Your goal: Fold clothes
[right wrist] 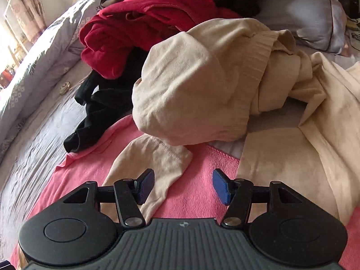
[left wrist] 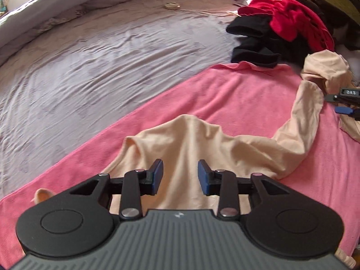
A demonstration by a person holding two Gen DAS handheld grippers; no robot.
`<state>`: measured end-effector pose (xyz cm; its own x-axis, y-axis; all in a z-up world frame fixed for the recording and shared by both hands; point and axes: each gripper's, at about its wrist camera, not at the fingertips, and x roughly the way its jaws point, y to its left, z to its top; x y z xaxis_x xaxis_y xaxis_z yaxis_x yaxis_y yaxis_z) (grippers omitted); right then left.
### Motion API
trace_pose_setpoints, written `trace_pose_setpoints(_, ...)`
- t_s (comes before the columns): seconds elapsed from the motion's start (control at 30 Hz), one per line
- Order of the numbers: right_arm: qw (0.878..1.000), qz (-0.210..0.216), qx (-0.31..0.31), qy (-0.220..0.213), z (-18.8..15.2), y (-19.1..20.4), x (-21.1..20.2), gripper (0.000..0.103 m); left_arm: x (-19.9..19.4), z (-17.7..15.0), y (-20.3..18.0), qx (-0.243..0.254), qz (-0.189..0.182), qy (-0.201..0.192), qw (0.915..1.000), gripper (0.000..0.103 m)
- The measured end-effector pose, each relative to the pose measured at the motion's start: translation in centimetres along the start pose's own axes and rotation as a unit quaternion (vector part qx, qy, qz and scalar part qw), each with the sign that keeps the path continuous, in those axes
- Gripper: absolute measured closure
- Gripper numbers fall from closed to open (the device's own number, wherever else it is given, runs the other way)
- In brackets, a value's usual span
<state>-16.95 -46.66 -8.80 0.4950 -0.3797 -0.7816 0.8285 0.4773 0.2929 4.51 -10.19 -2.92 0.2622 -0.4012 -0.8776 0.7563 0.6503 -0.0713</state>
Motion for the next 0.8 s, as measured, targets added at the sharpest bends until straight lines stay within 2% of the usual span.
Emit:
trace_pose_setpoints(0.07,1.0,0.003,-0.003,-0.014,0.5,0.7,1.7,0.045,1.4,0.4,-1.1,0.003,-0.003,0.009,1.0,0.061)
trace_pose_setpoints(0.13,1.0,-0.006,-0.013,-0.009,0.8,1.4,3.4,0.057,2.8,0.8,-2.3,0.006,-0.007,0.018,0.9998,0.061)
trace_pose_setpoints(0.17,1.0,-0.016,-0.021,-0.002,1.0,1.7,4.3,0.086,3.5,1.0,-2.8,0.007,-0.009,0.022,0.9997,0.061)
trace_pose_setpoints(0.2,0.999,-0.023,-0.031,0.002,1.0,2.0,4.6,0.093,4.1,1.1,-3.2,0.007,-0.007,0.028,0.9996,0.061)
trace_pose_setpoints(0.37,1.0,-0.001,-0.024,-0.02,2.3,1.6,1.8,0.096,5.6,1.1,-3.9,0.012,0.003,0.048,0.9988,0.061)
trace_pose_setpoints(0.57,0.996,-0.003,0.026,-0.085,5.5,-1.6,-4.7,0.096,5.9,1.9,-4.5,0.018,-0.007,0.047,0.9987,0.061)
trace_pose_setpoints(0.7,0.994,0.015,0.048,-0.094,6.8,-3.1,-6.8,0.096,6.3,2.4,-4.9,0.02,-0.005,0.042,0.9989,0.051)
trace_pose_setpoints(0.8,0.995,0.004,0.053,-0.082,7.1,-3.7,-6.6,0.096,6.6,2.4,-4.5,0.012,0.004,0.045,0.9989,0.05)
